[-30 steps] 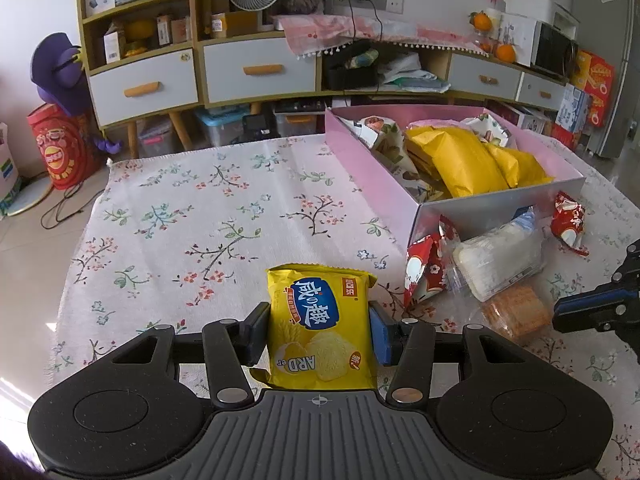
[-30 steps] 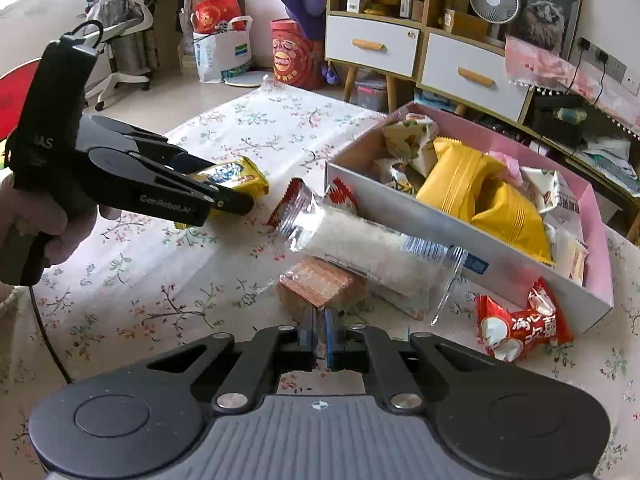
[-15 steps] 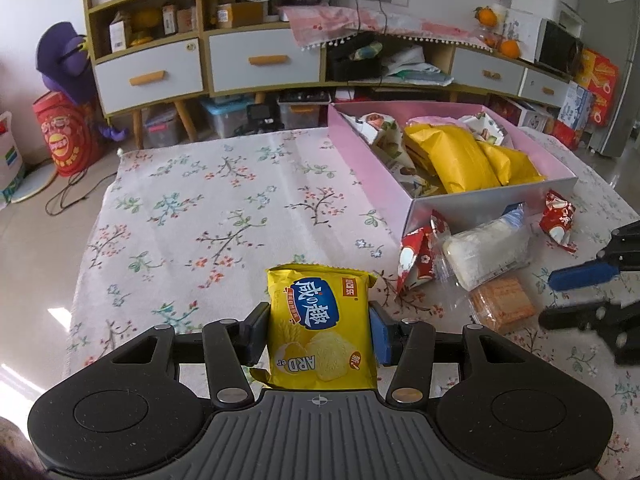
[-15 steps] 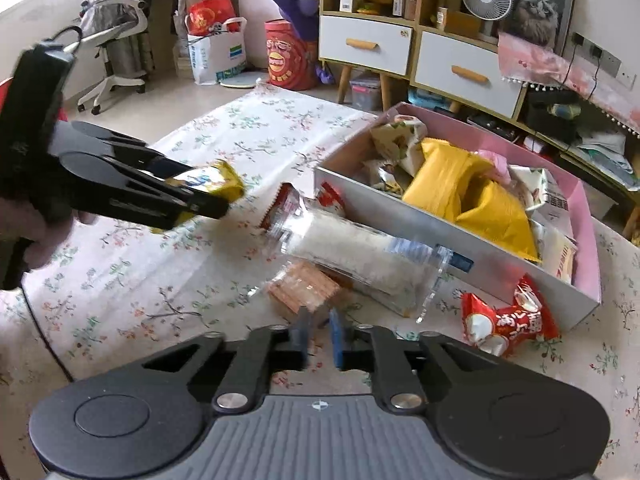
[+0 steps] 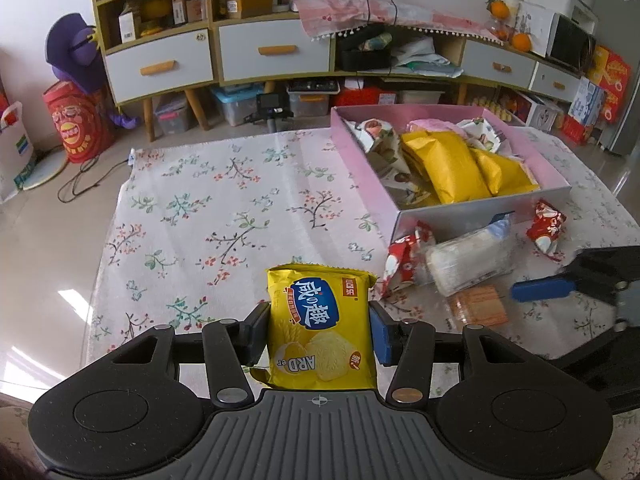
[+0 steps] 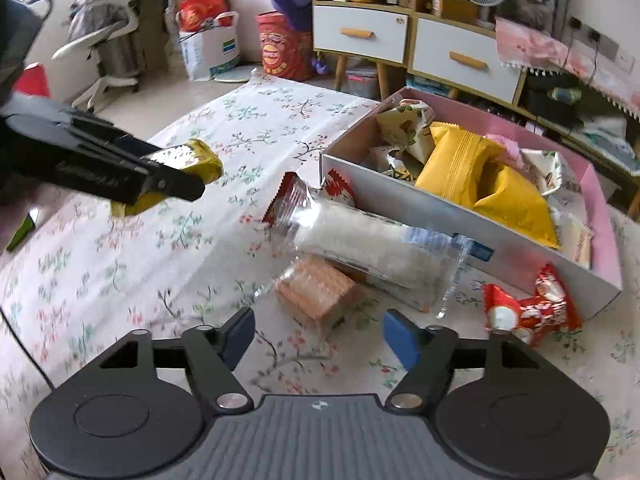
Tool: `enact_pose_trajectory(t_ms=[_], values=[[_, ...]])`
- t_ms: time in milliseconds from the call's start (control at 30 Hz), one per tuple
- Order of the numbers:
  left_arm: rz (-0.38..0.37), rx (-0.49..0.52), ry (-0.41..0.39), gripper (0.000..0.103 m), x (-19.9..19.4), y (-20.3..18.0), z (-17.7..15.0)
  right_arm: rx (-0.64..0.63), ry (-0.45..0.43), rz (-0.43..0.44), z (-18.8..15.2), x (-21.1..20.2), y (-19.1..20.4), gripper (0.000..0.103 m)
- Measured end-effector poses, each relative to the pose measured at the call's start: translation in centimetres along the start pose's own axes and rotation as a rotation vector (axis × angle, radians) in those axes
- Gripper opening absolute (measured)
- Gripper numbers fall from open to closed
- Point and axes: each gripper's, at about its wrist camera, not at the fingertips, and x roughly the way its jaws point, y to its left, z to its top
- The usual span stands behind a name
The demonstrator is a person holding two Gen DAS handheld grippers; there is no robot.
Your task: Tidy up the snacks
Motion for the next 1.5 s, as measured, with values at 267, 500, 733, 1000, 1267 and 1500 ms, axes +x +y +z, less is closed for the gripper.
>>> enact_pose_trajectory(t_ms=[267,500,733,1000,1267,1500], values=[[0.031,0.033,0.018,0.048,-1.5,-2.3,0.0,0.086,-0.011,-0.034,0.5,1.3,0.6,0.041],[0.069,0.048,-0.002,0.048,-3.2,-4.2,-0.1,0.096,-0.026,-0.034,0.2,-0.3,0.2,0.022],[0.064,0.026,-0.067,0.048,-4.4,-5.9,1.5,0.121,-0.071,-0.003,0.4,-4.2,-0.7,0.022],[0.038,0.105,-0.162,0.048,-0.9,-8.4,4.9,0.160,-0.169,-0.106,2.5,-7.1,-5.5,0.022],[-0.024,0.128,-0.167,0.048,4.4,-8.6,6.1,0.234,-0.203,-0.199,4.4,-4.2,-11.7,0.022],[-0.047,0.035,-0.133,0.048,6.8,-6.6,6.2,0.322,-0.178,-0.170,4.1,-1.9,-14.0,0.023]])
